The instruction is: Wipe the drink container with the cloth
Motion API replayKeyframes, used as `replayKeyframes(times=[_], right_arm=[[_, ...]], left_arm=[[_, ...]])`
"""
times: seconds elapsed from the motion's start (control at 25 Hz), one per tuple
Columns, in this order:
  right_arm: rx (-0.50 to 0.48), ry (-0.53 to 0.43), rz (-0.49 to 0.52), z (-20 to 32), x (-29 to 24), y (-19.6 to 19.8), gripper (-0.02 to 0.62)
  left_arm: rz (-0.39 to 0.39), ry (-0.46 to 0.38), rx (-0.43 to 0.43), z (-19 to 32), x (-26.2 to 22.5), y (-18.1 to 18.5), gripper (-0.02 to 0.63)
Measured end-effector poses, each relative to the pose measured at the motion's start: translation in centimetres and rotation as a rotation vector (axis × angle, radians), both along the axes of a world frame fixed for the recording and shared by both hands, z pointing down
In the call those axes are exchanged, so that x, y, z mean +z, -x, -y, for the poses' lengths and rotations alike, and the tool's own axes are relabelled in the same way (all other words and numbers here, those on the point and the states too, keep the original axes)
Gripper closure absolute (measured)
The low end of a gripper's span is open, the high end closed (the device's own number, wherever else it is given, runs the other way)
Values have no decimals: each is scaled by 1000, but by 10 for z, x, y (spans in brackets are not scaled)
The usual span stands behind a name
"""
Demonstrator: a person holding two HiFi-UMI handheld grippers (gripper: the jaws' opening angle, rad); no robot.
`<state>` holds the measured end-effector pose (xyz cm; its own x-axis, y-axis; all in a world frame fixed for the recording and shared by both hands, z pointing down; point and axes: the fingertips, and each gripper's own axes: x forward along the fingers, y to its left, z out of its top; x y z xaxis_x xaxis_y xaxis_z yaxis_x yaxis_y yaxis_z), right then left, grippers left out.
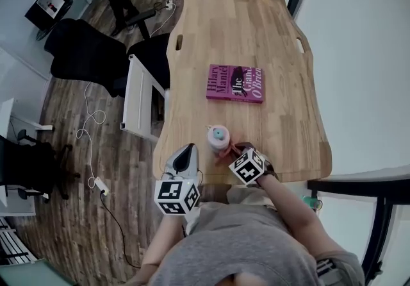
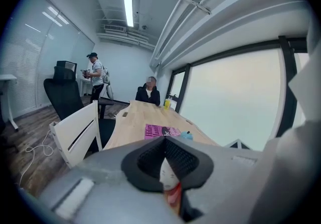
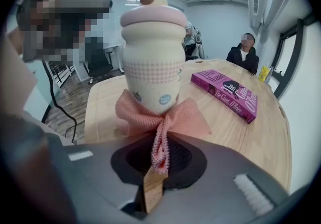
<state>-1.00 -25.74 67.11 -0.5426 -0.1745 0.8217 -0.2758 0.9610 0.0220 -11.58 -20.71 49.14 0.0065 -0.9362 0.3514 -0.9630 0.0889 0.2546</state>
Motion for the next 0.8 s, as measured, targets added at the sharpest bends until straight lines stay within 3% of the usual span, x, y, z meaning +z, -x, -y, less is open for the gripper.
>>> replayKeyframes(times=[0.4, 0.8], right_arm=[[-137, 5, -7, -2, 12, -1, 568], [-186, 2, 60, 4, -14, -18, 568]], left_arm=[[4, -5, -138, -16, 2, -10, 604], [8, 0, -225, -25, 1, -26, 604]])
